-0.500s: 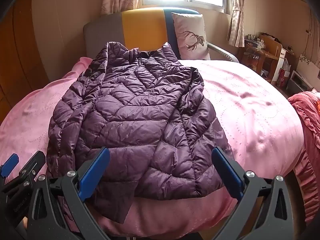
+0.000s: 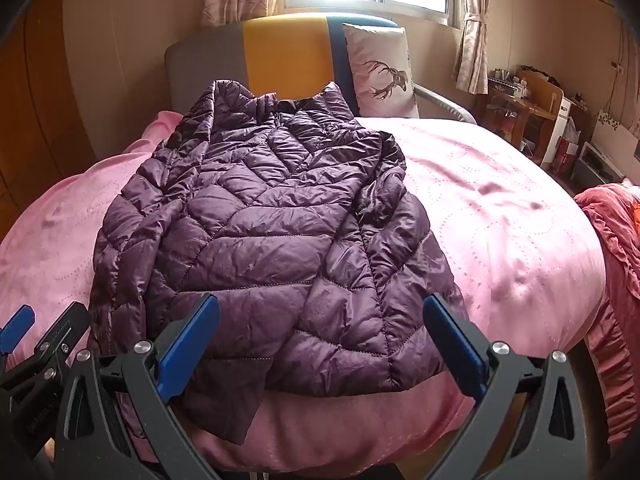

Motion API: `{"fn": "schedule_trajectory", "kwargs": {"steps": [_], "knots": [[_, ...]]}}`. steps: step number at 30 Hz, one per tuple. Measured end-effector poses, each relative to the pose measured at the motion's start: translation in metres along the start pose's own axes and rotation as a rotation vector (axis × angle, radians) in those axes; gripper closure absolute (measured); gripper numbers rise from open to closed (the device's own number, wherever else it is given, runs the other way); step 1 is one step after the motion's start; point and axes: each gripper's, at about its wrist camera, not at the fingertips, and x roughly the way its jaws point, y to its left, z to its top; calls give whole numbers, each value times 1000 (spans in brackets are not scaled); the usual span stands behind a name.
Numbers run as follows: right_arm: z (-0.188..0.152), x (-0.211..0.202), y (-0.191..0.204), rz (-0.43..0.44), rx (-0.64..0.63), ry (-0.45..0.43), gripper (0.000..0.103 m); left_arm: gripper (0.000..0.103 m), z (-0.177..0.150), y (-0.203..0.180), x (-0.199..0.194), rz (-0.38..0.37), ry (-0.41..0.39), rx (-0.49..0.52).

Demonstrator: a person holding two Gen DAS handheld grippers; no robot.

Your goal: Fold large clothes

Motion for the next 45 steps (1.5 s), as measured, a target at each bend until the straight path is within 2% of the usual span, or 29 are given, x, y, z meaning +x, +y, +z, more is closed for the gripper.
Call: {"fn": "schedule_trajectory", "kwargs": {"steps": [23,45], "knots": [[-4,-1,-1,-1,1,-4,2,3,0,-2,-2,2,-13,18],[-1,-16,0,-14,-7,-52,2,3,1,0,-9,0,-38,10]]}}
